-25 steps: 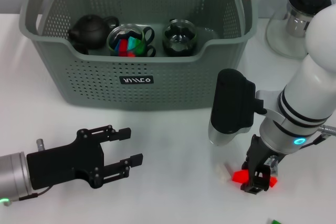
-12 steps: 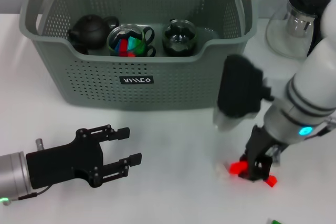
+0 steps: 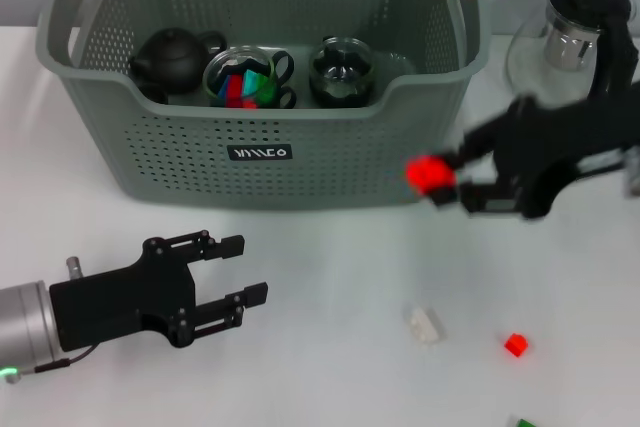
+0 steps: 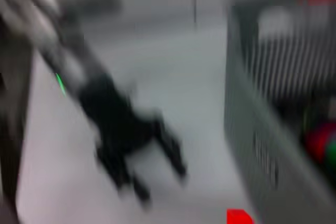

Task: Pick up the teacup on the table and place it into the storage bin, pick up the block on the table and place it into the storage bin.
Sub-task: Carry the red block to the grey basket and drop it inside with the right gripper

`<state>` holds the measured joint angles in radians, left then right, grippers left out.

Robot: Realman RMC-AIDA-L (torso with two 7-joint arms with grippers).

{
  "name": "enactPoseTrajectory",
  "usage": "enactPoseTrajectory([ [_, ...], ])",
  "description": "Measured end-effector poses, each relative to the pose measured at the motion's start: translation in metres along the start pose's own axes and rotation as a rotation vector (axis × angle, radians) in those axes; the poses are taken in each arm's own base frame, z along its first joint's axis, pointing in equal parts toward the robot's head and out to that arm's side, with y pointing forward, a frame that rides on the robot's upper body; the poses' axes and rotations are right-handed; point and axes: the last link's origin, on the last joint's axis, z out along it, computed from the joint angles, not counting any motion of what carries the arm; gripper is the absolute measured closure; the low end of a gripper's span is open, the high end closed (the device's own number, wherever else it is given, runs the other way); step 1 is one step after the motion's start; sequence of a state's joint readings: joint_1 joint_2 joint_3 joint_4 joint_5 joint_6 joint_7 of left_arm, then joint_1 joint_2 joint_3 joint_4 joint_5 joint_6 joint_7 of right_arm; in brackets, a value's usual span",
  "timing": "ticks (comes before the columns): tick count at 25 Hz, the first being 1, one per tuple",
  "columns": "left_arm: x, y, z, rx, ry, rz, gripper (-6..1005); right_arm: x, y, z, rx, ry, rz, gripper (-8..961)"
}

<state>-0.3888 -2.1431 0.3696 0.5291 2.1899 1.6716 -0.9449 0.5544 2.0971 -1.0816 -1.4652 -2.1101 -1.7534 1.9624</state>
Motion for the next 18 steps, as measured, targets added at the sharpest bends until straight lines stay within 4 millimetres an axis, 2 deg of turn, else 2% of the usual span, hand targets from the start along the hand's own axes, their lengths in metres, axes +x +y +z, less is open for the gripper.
enactPoseTrajectory([
  [5, 0.004, -0.004, 0.003, -0.003, 0.0, -0.005, 369, -0.015, 0.001, -0.032, -0.006, -0.351, -0.045, 624],
  [9, 0.007, -0.006, 0.006, -0.01, 0.002, 0.002, 370, -0.054, -0.006, -0.043, 0.024, -0.497, -0.095, 621],
  [13, 0.008, -0.007, 0.007, -0.011, 0.003, -0.002, 371, -0.105, -0.023, -0.04, 0.074, -0.503, -0.085, 618],
  [18, 0.009, -0.007, 0.008, -0.012, 0.005, -0.001, 370, -0.163, -0.058, -0.018, 0.251, -0.388, 0.014, 614],
])
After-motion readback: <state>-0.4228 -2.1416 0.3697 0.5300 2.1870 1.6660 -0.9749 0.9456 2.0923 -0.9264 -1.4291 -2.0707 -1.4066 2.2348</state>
